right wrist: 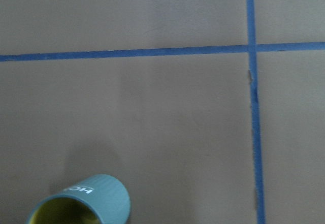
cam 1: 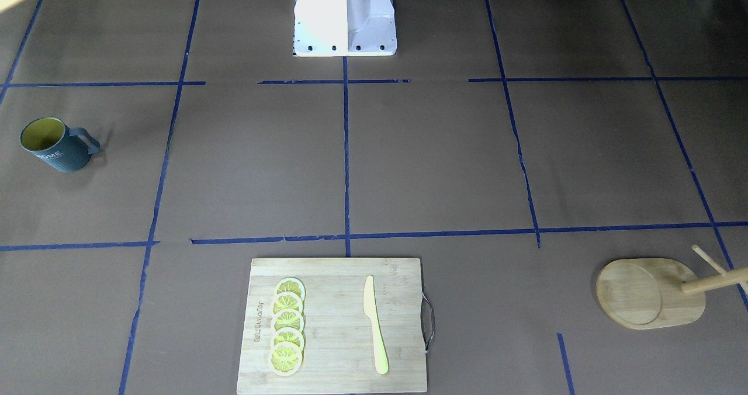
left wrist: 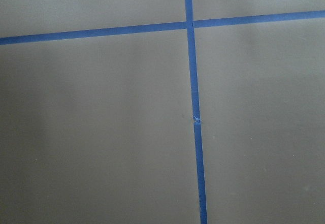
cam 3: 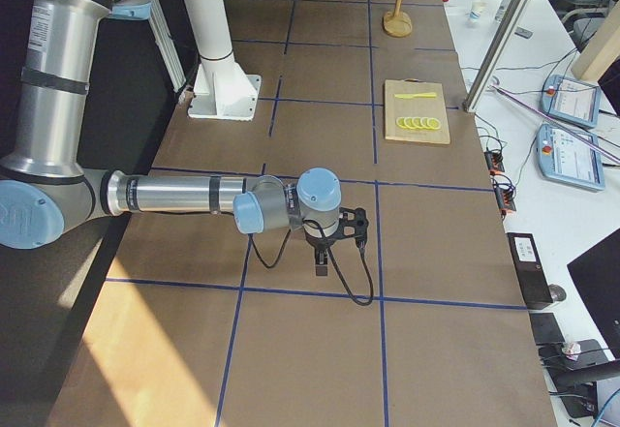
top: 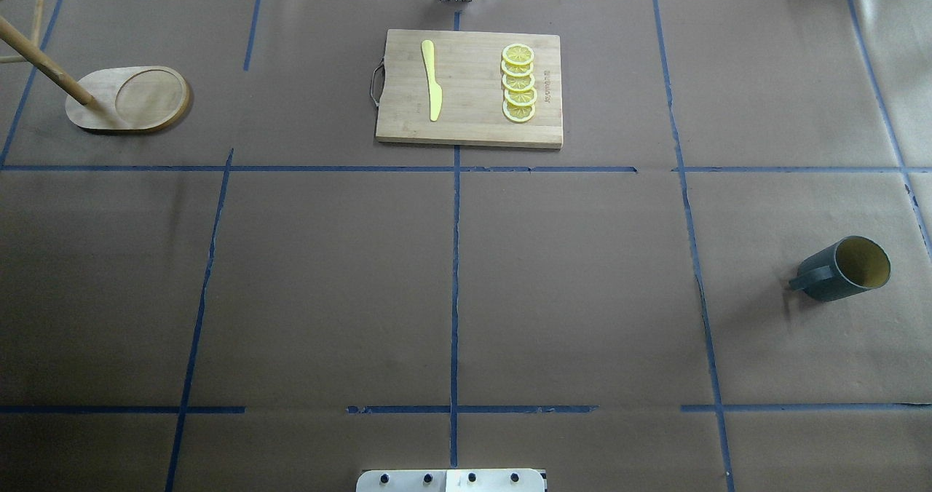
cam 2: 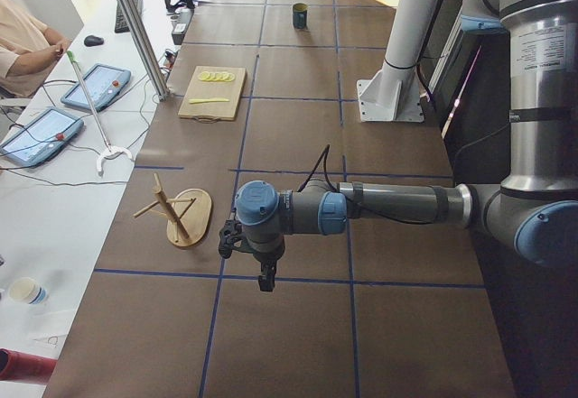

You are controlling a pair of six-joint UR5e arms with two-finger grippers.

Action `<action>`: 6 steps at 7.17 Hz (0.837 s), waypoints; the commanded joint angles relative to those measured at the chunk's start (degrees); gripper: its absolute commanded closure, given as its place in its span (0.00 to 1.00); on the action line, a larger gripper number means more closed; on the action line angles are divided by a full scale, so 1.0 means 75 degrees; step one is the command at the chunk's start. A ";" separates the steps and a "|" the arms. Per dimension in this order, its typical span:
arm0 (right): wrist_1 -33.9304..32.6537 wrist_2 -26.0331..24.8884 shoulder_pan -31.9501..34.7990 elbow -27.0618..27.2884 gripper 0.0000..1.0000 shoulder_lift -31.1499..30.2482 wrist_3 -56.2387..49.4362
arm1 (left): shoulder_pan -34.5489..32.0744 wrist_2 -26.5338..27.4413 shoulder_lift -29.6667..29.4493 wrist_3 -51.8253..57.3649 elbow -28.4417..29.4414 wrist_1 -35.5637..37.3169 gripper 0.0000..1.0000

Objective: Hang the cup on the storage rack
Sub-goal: 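Reach the right gripper down and grasp the teal mug's rim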

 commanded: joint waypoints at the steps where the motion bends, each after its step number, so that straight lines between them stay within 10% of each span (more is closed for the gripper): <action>1: 0.0949 -0.0160 -0.0931 0.0026 0.00 -0.0006 0.1655 | 0.0002 0.0000 0.0005 0.0000 0.0004 0.0000 0.00; 6: 0.0951 -0.0934 -0.1893 0.0026 0.01 -0.0498 0.1694 | 0.0002 0.0000 0.0016 0.0000 0.0004 0.0000 0.00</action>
